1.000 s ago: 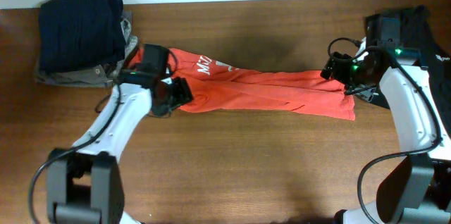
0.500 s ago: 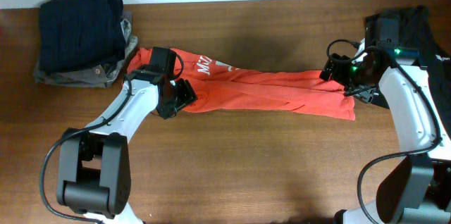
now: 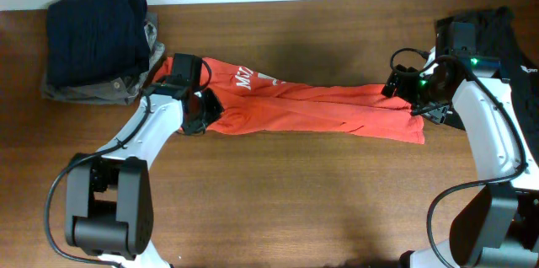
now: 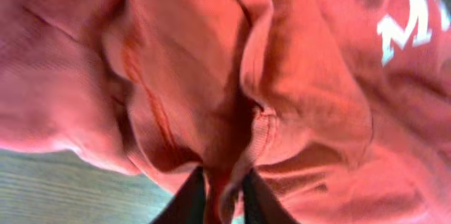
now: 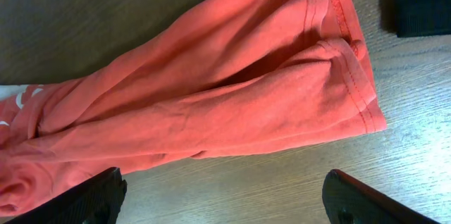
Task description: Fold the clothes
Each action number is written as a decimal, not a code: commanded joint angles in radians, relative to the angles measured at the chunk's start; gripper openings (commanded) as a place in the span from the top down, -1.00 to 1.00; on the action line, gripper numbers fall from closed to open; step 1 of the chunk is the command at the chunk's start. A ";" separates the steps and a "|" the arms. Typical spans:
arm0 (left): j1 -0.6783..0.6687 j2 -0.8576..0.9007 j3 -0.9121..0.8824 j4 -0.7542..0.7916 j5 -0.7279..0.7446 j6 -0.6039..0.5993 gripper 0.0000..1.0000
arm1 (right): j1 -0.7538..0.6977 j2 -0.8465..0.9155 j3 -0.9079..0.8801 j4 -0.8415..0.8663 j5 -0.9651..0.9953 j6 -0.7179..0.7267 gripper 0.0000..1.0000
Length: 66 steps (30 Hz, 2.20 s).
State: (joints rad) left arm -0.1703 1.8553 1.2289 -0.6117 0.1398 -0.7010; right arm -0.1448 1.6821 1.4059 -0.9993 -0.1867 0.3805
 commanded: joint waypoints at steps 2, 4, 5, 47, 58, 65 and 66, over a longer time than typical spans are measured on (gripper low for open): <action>0.007 0.009 0.011 0.030 -0.032 0.005 0.98 | 0.008 0.010 -0.002 -0.007 -0.008 -0.011 -0.87; 0.007 0.009 0.011 0.062 -0.032 0.006 0.98 | 0.008 0.009 -0.002 -0.008 0.000 -0.011 -0.87; 0.007 0.009 0.011 0.083 -0.032 0.006 0.99 | 0.008 0.009 -0.002 -0.011 0.004 -0.011 -0.87; 0.007 0.082 0.099 0.097 -0.131 0.203 -0.65 | 0.008 0.009 -0.286 0.163 -0.120 0.179 -0.74; 0.007 0.107 0.100 0.081 -0.138 0.202 -0.74 | 0.006 0.013 -0.323 0.288 -0.028 0.311 -0.47; 0.007 0.108 0.100 0.079 -0.140 0.202 -0.74 | 0.006 0.056 -0.342 0.320 0.011 0.403 -0.45; 0.007 0.108 0.100 0.077 -0.140 0.202 -0.83 | 0.006 0.065 -0.343 0.328 0.010 0.413 -0.45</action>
State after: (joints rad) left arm -0.1669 1.9472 1.3148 -0.5312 0.0170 -0.5117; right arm -0.1436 1.7126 1.0847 -0.6834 -0.2100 0.7311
